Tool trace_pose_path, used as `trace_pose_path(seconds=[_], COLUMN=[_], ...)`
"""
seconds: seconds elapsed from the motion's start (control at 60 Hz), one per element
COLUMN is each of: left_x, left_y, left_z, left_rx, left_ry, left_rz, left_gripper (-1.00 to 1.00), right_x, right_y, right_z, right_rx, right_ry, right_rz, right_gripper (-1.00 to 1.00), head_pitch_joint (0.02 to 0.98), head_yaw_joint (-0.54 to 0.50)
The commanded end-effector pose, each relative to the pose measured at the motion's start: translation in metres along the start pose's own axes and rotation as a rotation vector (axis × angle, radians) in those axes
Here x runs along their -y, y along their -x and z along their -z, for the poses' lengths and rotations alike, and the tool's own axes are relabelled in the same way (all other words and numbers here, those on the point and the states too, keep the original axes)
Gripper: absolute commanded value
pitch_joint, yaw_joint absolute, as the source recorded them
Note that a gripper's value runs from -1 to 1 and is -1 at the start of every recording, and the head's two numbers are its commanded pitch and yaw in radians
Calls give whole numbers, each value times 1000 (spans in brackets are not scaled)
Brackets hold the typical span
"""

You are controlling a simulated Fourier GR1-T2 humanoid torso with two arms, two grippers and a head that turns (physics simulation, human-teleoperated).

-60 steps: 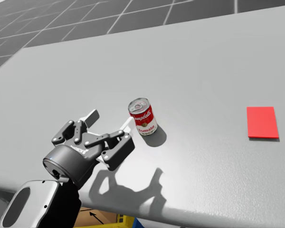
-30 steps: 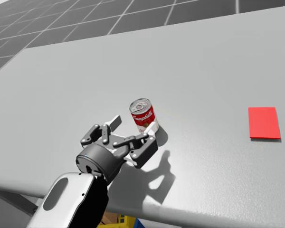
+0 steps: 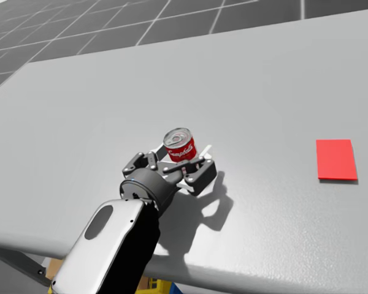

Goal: Look at the card. If it is red, pick the object on the left. If it is green, pick the object on the right.

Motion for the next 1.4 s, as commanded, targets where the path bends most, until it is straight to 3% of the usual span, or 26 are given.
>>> trace_pose_path(seconds=[0.017,0.067,0.117,0.133,0.15,0.183,0.5,0.867,1.1,1.4], left_x=[-1,-1,-1,-1,-1,-1,0,3,4,5], left_y=[4,6,9,9,9,10,13,16,15,-43], left_z=[10,11,11,11,11,11,9,8,7,-10], left_rx=[-17,-25,-28,-28,-30,-30,-37,-39,-38,69], left_ry=[-2,-2,1,0,3,5,14,21,25,28], left_rz=[-13,-12,-1,-1,-1,1,12,20,17,51], left_gripper=[-1000,-1000,-796,62,786,912,964,993,965,989], right_x=[0,0,0,0,1,1,1,2,3,3], right_y=[0,0,0,0,0,0,-1,-1,0,0], right_z=[0,0,0,0,0,0,0,0,0,1], right_rx=[2,1,1,2,2,2,4,3,2,1], right_ry=[1,0,-1,0,0,0,2,3,4,6], right_rz=[-1,-1,-1,-1,0,1,3,8,8,10], right_gripper=[-1000,-1000,-1000,-1000,-1000,-1000,-1000,-1000,-1000,-1000], head_pitch_joint=[808,806,806,805,804,803,747,472,431,433], head_yaw_joint=[387,388,390,391,391,390,387,411,419,417])
